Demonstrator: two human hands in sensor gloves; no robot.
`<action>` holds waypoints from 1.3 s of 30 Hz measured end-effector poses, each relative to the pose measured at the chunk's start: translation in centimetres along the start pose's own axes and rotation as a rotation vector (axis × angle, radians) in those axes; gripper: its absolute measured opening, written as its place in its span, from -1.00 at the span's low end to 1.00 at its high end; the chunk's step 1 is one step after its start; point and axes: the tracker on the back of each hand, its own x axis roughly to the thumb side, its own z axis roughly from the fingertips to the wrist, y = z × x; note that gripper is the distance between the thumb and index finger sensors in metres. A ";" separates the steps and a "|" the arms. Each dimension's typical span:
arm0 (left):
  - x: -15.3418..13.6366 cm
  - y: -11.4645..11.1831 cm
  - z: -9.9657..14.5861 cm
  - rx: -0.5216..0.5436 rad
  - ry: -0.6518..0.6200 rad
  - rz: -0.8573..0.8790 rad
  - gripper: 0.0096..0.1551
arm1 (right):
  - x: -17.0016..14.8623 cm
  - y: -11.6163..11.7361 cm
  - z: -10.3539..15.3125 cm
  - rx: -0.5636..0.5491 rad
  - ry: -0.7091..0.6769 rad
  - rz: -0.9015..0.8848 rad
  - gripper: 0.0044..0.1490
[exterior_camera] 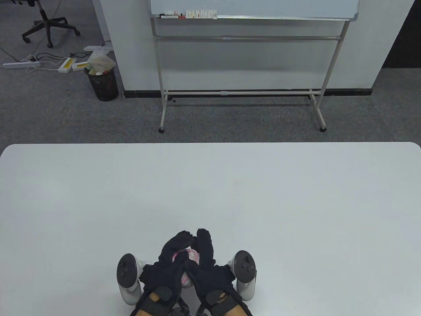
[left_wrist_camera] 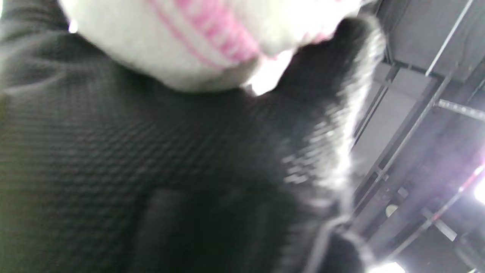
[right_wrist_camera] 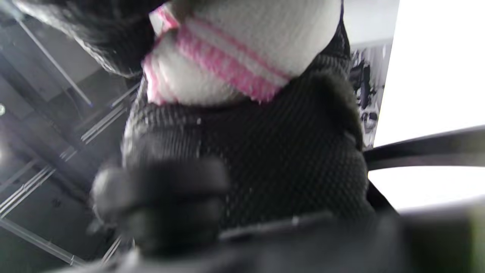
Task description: Squeeze dry dish cloth into compact mass
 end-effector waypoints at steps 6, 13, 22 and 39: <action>-1.1 0.7 0.3 0.031 0.068 -0.039 -0.27 | 0.9 0.8 0.0 -0.014 -0.036 0.180 0.14; -2.6 1.1 0.3 -0.133 0.130 0.253 -0.27 | 1.7 0.8 -0.2 -0.124 -0.094 0.199 -0.21; -2.4 0.4 0.4 -0.092 0.159 0.182 -0.19 | 5.2 0.4 0.8 -0.204 -0.340 0.934 -0.31; -1.8 -0.5 0.1 -0.172 0.145 0.090 -0.17 | 3.0 0.5 0.6 -0.095 -0.244 0.539 0.13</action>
